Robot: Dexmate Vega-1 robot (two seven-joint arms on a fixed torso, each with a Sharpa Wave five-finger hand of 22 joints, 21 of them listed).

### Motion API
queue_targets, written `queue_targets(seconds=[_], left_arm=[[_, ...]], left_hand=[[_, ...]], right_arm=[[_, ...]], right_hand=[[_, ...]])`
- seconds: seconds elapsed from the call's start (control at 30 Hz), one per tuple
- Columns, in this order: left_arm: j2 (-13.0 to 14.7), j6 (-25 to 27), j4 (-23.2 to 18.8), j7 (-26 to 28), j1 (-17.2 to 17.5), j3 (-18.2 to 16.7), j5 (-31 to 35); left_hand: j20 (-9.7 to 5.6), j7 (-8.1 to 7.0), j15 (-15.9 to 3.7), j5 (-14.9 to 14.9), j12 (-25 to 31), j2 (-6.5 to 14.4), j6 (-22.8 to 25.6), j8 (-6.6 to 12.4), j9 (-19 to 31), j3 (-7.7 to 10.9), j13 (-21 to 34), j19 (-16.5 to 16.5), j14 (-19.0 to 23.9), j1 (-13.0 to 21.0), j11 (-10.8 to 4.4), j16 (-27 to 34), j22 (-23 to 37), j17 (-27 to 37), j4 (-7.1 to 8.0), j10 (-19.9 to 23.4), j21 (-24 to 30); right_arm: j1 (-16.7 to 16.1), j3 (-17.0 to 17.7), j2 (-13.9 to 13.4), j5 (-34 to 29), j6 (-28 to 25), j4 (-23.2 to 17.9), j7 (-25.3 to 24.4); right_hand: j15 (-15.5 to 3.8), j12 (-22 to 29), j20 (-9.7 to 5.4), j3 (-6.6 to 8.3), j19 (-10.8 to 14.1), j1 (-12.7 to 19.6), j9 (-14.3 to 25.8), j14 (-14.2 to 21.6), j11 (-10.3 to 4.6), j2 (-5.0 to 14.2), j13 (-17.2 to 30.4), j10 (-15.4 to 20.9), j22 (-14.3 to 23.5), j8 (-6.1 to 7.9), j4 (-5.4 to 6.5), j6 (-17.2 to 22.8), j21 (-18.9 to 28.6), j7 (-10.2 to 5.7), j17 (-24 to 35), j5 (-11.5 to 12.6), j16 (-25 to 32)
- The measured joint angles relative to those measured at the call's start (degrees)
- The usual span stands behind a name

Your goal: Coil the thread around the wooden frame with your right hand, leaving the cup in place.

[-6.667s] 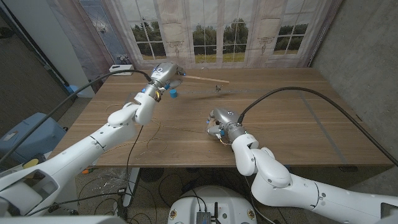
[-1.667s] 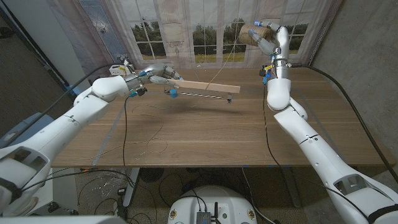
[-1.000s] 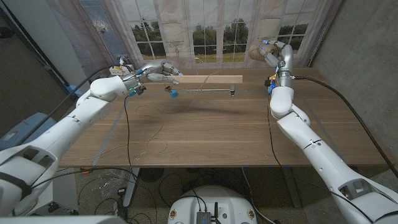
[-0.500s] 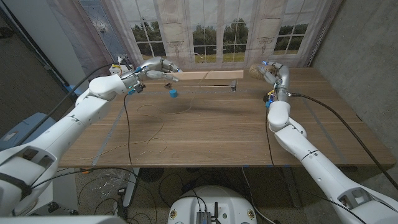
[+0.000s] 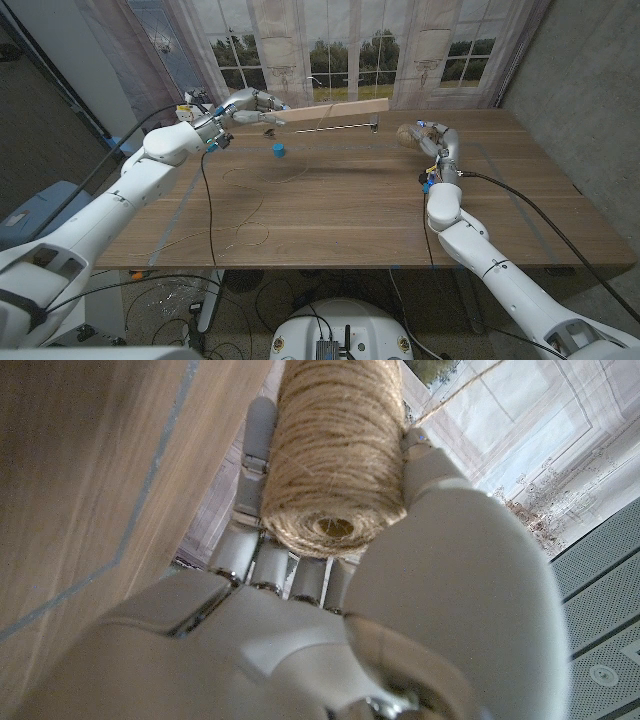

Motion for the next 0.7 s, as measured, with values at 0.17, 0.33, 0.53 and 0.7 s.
queue_targets(seconds=[0.17, 0.33, 0.53, 0.7], left_arm=[[-0.02, 0.30, -1.29, 3.56, 1.26, -0.64, 1.11], [-0.16, 0.65, -2.63, 7.24, 2.54, -1.26, 2.34], [-0.49, 1.23, -3.78, 11.16, 3.46, -1.67, 3.99], [-0.84, 1.72, -4.61, 13.63, 3.91, -1.77, 5.24]], left_hand=[[0.05, -0.03, 0.14, 0.00, 0.00, 0.00, 0.43, -0.18, -0.05, 0.00, 0.00, -0.36, 0.14, 0.00, 0.00, -0.16, 0.00, 0.00, 0.00, 0.00, 0.18], [0.05, -0.02, 0.14, 0.00, -0.22, -0.14, 0.45, -0.29, -0.04, 0.00, 0.00, -0.36, 0.14, 0.14, -0.21, -0.17, 0.00, 0.04, 0.00, 0.21, 0.40], [0.05, -0.01, 0.14, 0.00, -0.44, -0.13, 0.45, -0.42, 0.14, 0.00, 0.24, -0.36, 0.14, 0.13, -0.21, -0.24, 0.00, 0.04, 0.00, 0.21, 0.40], [0.26, -0.01, 0.14, -0.01, -0.44, -0.11, 0.45, -0.46, 0.43, 0.00, 0.26, -0.56, 0.14, 0.11, -0.21, -0.44, 0.00, 0.04, 0.00, 0.21, 0.40]], right_arm=[[-2.10, -0.31, -0.64, 0.23, 0.58, -1.40, 0.09], [-4.70, -0.33, -1.79, 1.09, 0.99, -3.72, 1.25], [-7.82, 0.04, -3.81, 2.84, 1.33, -6.79, 3.96], [-10.23, 0.63, -6.05, 5.11, 1.61, -9.69, 7.81]], right_hand=[[0.00, 0.00, 0.01, 0.00, -0.01, 0.00, 0.00, 0.00, 0.00, 0.00, 0.00, 0.00, -0.17, 0.00, 0.00, 0.00, 0.35, 0.00, 0.37, 0.00, -0.16], [-0.01, 0.00, 0.10, -0.01, -0.10, 0.00, 0.00, -0.01, 0.07, 0.00, 0.27, 0.07, -0.19, -0.01, 0.00, 0.32, 0.40, 0.32, 0.38, 0.00, -0.21], [0.01, 0.00, 0.10, -0.01, -0.10, 0.00, 0.00, 0.40, 0.32, 0.00, 0.26, 0.32, -0.39, -0.01, -0.01, 0.32, 0.92, 0.32, 0.38, 0.00, -0.22], [0.00, -0.44, 0.30, -0.01, -0.30, 0.00, 0.00, 0.39, 0.32, 0.00, 0.53, 0.32, -0.59, -0.41, -0.01, 0.32, 1.33, 0.32, 0.37, 0.00, -0.21]])
